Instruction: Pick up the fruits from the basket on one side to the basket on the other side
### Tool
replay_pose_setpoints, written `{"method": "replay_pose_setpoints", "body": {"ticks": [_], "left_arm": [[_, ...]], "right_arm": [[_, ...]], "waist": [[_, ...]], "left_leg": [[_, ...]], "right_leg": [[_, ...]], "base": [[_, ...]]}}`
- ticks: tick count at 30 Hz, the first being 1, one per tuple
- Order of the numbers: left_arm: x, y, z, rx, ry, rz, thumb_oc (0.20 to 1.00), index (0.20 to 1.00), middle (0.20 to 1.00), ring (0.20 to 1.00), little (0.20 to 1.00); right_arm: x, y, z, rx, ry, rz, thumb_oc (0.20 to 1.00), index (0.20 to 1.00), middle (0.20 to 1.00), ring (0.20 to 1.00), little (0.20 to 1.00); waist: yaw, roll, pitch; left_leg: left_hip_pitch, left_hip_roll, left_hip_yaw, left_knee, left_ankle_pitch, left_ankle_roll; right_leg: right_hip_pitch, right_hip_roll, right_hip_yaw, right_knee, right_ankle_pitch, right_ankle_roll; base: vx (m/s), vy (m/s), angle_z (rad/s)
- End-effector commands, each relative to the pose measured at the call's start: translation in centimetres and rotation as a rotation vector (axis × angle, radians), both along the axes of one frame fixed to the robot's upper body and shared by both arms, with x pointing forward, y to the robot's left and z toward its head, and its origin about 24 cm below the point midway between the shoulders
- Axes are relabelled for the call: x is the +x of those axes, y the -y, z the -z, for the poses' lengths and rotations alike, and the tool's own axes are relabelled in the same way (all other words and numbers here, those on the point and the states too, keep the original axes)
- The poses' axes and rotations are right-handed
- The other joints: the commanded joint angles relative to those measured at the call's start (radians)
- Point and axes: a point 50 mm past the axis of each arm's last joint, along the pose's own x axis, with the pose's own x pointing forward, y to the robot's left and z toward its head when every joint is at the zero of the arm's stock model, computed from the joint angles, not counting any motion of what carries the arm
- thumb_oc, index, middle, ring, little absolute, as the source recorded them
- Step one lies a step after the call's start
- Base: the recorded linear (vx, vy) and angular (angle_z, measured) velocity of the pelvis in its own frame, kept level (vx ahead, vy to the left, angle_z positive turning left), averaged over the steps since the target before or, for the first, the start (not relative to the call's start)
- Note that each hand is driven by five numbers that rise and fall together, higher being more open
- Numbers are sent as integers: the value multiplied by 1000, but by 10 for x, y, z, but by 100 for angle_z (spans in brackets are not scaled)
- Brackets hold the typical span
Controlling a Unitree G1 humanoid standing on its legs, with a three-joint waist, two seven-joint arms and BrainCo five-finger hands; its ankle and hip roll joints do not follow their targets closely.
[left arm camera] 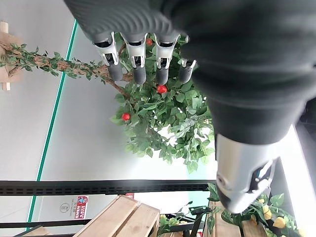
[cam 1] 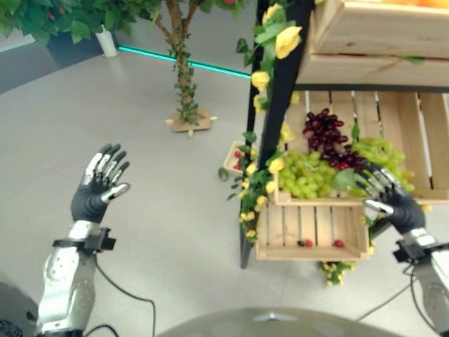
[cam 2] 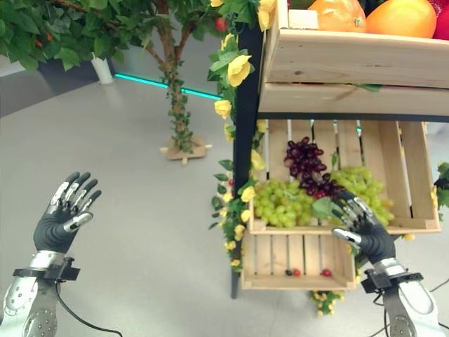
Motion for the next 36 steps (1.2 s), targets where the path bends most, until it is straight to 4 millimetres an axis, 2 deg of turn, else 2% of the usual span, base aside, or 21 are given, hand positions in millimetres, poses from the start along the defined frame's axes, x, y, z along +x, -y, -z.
{"method": "replay_pose_setpoints", "body": {"ticks": [1,3,4,5,7,11,12,13,14,22,31,33,36], "left_arm": [[-1,-15,-7,96,43,-70,1000,1000,1000,1000,1000],[-3,-15,-2,93,27,-85,1000,1000,1000,1000,1000],[-8,-15,11,67,-15,-112,1000,1000,1000,1000,1000],[-8,-15,12,67,-16,-112,1000,1000,1000,1000,1000],[-11,-14,24,46,-64,-121,1000,1000,1000,1000,1000],[-19,-16,59,62,-214,-161,1000,1000,1000,1000,1000],[-25,-18,80,26,-295,-197,1000,1000,1000,1000,1000],[-24,-18,80,26,-294,-197,1000,1000,1000,1000,1000],[-27,-17,93,23,-351,-211,1000,1000,1000,1000,1000],[-49,-14,137,91,-568,-249,1000,1000,1000,1000,1000],[-79,-20,179,181,-831,-326,1000,1000,1000,1000,1000],[-88,-21,186,183,-880,-342,1000,1000,1000,1000,1000],[-91,-19,190,185,-906,-350,1000,1000,1000,1000,1000]], "right_arm": [[13,3,-21,-51,136,14,1000,1000,1000,1000,1000],[12,2,-17,-34,129,30,1000,1000,1000,1000,1000],[8,2,-9,-27,107,53,1000,1000,1000,1000,1000],[8,2,-9,-28,107,54,1000,1000,1000,1000,1000],[5,2,-2,-15,85,70,1000,1000,1000,1000,1000],[-2,4,26,0,-10,140,1000,1000,1000,1000,1000],[-6,4,35,10,-42,168,1000,1000,1000,1000,1000],[-6,4,35,9,-41,168,1000,1000,1000,1000,1000],[-8,3,45,53,-67,201,1000,1000,1000,1000,1000],[-22,-4,65,71,-122,234,1000,1000,1000,1000,1000],[-17,-8,56,55,-69,220,1000,1000,1000,1000,1000],[-14,-7,46,55,-18,221,1000,1000,1000,1000,1000],[-9,-9,18,59,115,201,1000,1000,1000,1000,1000]], "waist": [[1,-27,-15],[1,-28,-15],[2,-27,-13],[2,-27,-13],[3,-25,-12],[4,-20,-7],[4,-19,-5],[5,-19,-4],[3,-17,-4],[3,-18,2],[-3,-21,10],[-5,-21,10],[-8,-20,9]], "left_leg": [[9,-29,19,6,-82,11],[9,-29,17,7,-82,12],[9,-31,14,7,-82,13],[9,-31,14,7,-82,13],[9,-32,15,8,-82,14],[8,-35,17,9,-80,16],[7,-35,18,11,-79,16],[7,-35,18,10,-79,16],[7,-35,19,11,-78,16],[3,-37,20,12,-76,17],[-1,-34,24,14,-74,15],[1,-34,24,14,-75,15],[2,-34,24,14,-76,15]], "right_leg": [[-21,-12,-38,34,-25,74],[-22,-14,-41,36,-26,75],[-22,-14,-42,37,-25,75],[-22,-14,-42,37,-25,75],[-23,-15,-41,38,-25,75],[-23,-17,-43,36,-24,75],[-23,-18,-44,37,-24,76],[-23,-18,-44,37,-24,76],[-24,-18,-44,38,-23,77],[-26,-20,-44,40,-24,79],[-34,-19,-38,46,-23,79],[-35,-18,-37,47,-23,79],[-33,-18,-36,47,-23,80]], "base": [[0,0,0],[0,0,0],[0,0,0],[0,0,0],[0,0,0],[-16,4,0],[0,0,0],[0,0,0],[0,0,0],[0,0,0],[0,0,0],[0,0,0],[0,0,0]]}}
